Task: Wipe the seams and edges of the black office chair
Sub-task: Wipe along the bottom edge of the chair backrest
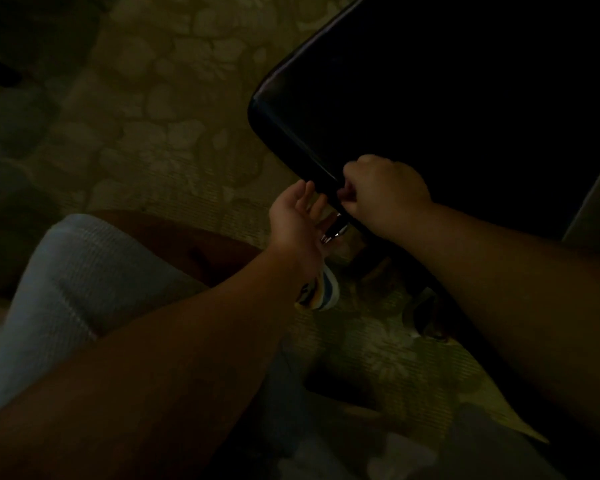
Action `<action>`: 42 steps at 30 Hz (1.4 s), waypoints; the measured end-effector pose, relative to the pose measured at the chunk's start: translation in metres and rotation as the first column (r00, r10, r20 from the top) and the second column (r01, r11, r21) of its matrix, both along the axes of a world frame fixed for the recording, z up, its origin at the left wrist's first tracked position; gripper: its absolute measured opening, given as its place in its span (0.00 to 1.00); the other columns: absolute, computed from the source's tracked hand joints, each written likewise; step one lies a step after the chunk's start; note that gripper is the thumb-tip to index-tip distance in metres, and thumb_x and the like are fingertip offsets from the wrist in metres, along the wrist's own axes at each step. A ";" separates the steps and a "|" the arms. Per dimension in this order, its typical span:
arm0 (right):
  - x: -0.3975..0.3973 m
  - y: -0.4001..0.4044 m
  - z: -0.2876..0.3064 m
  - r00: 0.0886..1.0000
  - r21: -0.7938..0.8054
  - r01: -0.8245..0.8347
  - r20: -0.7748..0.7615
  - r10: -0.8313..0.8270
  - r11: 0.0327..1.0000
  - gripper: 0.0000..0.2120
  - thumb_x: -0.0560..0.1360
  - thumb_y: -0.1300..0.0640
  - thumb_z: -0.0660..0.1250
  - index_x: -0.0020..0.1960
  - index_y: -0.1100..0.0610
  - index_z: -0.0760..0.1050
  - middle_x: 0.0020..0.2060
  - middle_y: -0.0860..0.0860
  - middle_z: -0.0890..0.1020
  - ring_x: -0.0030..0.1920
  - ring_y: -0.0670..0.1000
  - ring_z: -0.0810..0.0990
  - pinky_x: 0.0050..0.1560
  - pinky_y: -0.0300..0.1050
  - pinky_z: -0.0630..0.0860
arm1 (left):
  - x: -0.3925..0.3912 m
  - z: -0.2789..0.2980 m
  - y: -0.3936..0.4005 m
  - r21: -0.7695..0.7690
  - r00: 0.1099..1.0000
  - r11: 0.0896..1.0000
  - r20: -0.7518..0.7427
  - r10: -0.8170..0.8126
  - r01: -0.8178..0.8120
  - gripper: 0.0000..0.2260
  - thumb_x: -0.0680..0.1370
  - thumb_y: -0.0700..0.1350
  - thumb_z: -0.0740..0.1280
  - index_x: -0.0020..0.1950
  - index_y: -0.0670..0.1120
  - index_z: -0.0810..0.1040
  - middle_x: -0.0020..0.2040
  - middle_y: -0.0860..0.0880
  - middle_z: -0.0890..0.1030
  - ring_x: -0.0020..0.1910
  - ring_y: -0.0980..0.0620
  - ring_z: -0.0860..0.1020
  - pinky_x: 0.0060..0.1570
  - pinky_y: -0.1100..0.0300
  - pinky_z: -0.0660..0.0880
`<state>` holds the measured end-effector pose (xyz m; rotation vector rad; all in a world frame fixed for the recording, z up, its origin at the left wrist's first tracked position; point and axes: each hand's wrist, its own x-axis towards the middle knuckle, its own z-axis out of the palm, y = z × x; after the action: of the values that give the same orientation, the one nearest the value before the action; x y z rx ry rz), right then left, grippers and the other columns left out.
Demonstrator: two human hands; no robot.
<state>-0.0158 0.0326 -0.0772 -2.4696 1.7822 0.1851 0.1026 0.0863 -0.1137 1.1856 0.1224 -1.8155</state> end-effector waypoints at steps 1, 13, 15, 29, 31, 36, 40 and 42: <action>-0.001 -0.002 0.000 0.999 -0.026 0.038 0.012 -0.038 0.999 0.11 0.78 0.50 0.67 0.55 0.55 0.74 0.55 0.54 0.76 0.53 0.56 0.78 0.41 0.46 0.66 | 0.000 0.000 -0.001 0.000 1.000 1.000 0.005 0.006 -0.006 0.22 0.81 0.59 0.59 0.75 0.56 0.71 0.68 0.50 0.77 0.56 0.45 0.78 0.62 0.42 0.72; 0.004 -0.008 0.004 0.992 -0.091 0.121 0.042 -0.118 0.988 0.13 0.78 0.50 0.66 0.58 0.56 0.73 0.57 0.56 0.76 0.53 0.58 0.78 0.41 0.46 0.67 | 0.003 0.001 -0.002 -0.050 0.997 0.996 -0.028 -0.074 0.072 0.22 0.81 0.60 0.57 0.76 0.60 0.68 0.72 0.48 0.74 0.62 0.38 0.76 0.70 0.36 0.64; 0.008 -0.003 0.002 1.000 -0.022 -0.020 -0.008 0.020 1.000 0.11 0.79 0.51 0.66 0.57 0.56 0.73 0.55 0.56 0.76 0.53 0.58 0.78 0.41 0.46 0.68 | 0.004 -0.002 -0.002 -0.053 0.995 0.995 -0.046 -0.086 0.083 0.23 0.81 0.61 0.58 0.76 0.60 0.68 0.73 0.49 0.74 0.66 0.37 0.75 0.71 0.35 0.64; -0.001 0.000 0.000 0.964 -0.102 0.227 0.164 -0.209 0.968 0.12 0.77 0.49 0.68 0.55 0.54 0.73 0.54 0.54 0.75 0.50 0.55 0.77 0.40 0.44 0.64 | 0.012 0.001 -0.001 -0.095 0.977 0.975 -0.057 -0.204 0.198 0.14 0.82 0.59 0.55 0.59 0.55 0.75 0.51 0.56 0.86 0.62 0.37 0.77 0.71 0.36 0.62; 0.001 0.008 -0.004 0.976 -0.077 0.182 0.138 -0.170 0.980 0.11 0.78 0.49 0.67 0.55 0.54 0.73 0.54 0.53 0.75 0.50 0.54 0.77 0.40 0.45 0.65 | 0.014 -0.002 0.000 -0.082 0.972 0.970 -0.041 -0.232 0.229 0.23 0.82 0.60 0.55 0.75 0.53 0.67 0.64 0.53 0.82 0.67 0.35 0.75 0.73 0.33 0.58; -0.006 0.017 -0.009 0.967 -0.084 0.194 0.184 -0.176 0.977 0.10 0.77 0.49 0.68 0.54 0.54 0.74 0.53 0.52 0.76 0.49 0.53 0.77 0.39 0.43 0.65 | 0.015 0.001 0.003 -0.162 0.949 0.939 -0.030 -0.313 0.304 0.21 0.81 0.62 0.53 0.73 0.61 0.66 0.72 0.53 0.74 0.69 0.34 0.73 0.73 0.32 0.57; -0.007 0.021 -0.007 0.983 -0.088 0.141 0.129 -0.129 0.986 0.11 0.78 0.51 0.68 0.56 0.54 0.73 0.55 0.53 0.75 0.52 0.55 0.77 0.40 0.44 0.66 | 0.015 0.001 0.006 -0.167 0.943 0.932 -0.038 -0.331 0.320 0.24 0.81 0.62 0.53 0.76 0.59 0.68 0.72 0.51 0.74 0.66 0.35 0.76 0.62 0.39 0.70; -0.010 0.021 -0.005 0.989 -0.085 0.110 0.106 -0.101 0.990 0.10 0.78 0.51 0.67 0.55 0.55 0.73 0.55 0.54 0.75 0.53 0.56 0.77 0.41 0.45 0.66 | 0.015 0.000 0.007 -0.170 0.945 0.936 -0.060 -0.322 0.308 0.22 0.81 0.62 0.55 0.71 0.57 0.74 0.67 0.51 0.79 0.67 0.34 0.75 0.56 0.43 0.72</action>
<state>-0.0255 0.0534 -0.0824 -2.3873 1.9123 -0.0290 0.1175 0.0929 -0.1141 1.0574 -0.1709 -2.1147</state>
